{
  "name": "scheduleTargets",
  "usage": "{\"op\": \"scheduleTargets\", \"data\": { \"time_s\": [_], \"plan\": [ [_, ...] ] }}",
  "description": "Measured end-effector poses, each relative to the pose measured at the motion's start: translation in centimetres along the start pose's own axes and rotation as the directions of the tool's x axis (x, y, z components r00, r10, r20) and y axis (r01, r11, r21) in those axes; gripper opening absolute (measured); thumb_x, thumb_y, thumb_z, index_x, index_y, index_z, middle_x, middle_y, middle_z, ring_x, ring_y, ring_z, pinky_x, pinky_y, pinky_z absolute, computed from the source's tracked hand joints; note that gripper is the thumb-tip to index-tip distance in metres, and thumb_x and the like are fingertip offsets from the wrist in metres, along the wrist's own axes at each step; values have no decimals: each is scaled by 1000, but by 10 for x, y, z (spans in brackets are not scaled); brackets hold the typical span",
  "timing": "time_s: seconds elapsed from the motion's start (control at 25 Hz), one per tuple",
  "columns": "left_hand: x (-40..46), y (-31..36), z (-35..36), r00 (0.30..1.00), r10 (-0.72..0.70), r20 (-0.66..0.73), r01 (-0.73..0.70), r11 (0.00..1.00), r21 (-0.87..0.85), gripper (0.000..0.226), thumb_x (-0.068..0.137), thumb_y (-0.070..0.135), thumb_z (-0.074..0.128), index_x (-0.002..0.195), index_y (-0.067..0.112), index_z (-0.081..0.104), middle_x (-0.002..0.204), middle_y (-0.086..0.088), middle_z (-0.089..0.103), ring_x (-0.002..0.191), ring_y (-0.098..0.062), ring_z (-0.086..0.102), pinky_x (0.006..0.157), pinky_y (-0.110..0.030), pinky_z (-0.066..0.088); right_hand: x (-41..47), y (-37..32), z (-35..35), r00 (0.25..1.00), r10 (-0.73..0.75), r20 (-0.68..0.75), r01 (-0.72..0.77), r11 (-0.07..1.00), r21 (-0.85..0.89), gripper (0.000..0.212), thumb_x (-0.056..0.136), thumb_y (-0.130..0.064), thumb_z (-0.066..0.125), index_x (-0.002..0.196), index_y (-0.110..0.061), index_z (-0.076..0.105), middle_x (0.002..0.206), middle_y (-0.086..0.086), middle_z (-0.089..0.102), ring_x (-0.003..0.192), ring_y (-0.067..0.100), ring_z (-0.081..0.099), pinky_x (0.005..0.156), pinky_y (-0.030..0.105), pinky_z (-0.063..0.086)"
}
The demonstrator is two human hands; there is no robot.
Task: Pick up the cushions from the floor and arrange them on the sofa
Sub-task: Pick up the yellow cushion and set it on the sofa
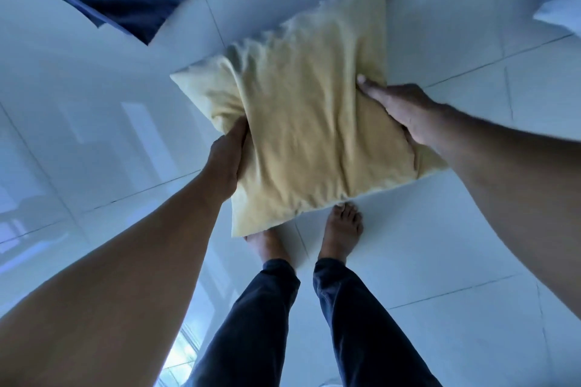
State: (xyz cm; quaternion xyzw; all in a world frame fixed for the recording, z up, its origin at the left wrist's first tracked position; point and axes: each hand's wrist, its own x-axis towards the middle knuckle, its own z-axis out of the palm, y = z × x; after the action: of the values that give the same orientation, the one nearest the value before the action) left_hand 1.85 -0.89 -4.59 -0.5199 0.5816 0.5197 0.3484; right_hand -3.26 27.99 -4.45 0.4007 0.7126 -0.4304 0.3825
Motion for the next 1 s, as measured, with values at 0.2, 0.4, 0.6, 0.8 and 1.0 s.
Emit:
{"op": "scheduleTargets", "data": {
  "time_s": [0.2, 0.4, 0.6, 0.8, 1.0],
  "plan": [
    [-82, 8, -6, 998, 58, 16, -60, 977, 202, 64, 85, 62, 68, 132, 19, 71, 119, -3, 79, 110, -27, 73, 106, -48, 55, -78, 31, -26, 996, 78, -37, -72, 986, 152, 54, 75, -69, 79, 78, -17, 68, 83, 1, 70, 81, 21, 69, 84, 34, 53],
    [-195, 28, -19, 984, 176, -4, -170, 958, 233, 31, 94, 40, 73, 118, 20, 74, 110, -1, 80, 102, -22, 74, 92, -39, 58, -186, 37, -75, 992, -43, -115, 73, 960, 272, 34, 87, -42, 82, 76, -11, 72, 77, 0, 73, 74, 20, 67, 61, 20, 52],
    [-303, 67, -27, 952, 305, 32, -303, 920, 249, 24, 98, 25, 72, 117, 11, 74, 107, -3, 79, 102, -22, 74, 85, -33, 56, -289, 14, -126, 972, -108, -208, 192, 876, 443, 16, 86, -33, 84, 83, -19, 77, 90, 2, 77, 83, 19, 71, 82, 31, 54],
    [-420, 117, -44, 891, 448, 71, -453, 871, 189, 3, 97, 21, 71, 98, 24, 72, 105, 0, 79, 101, -21, 73, 89, -34, 58, -386, -22, -180, 960, -124, -250, 254, 759, 600, 22, 70, -30, 90, 78, -12, 79, 92, 12, 79, 86, 24, 71, 95, 45, 58],
    [-530, 155, -68, 799, 596, 81, -602, 795, 73, 16, 98, 11, 67, 111, 16, 74, 105, 1, 78, 97, -15, 73, 80, -27, 55, -476, -66, -220, 932, -220, -286, 361, 583, 728, 11, 74, -12, 82, 81, -16, 75, 93, 9, 76, 92, 28, 71, 90, 43, 55]
  ]
}}
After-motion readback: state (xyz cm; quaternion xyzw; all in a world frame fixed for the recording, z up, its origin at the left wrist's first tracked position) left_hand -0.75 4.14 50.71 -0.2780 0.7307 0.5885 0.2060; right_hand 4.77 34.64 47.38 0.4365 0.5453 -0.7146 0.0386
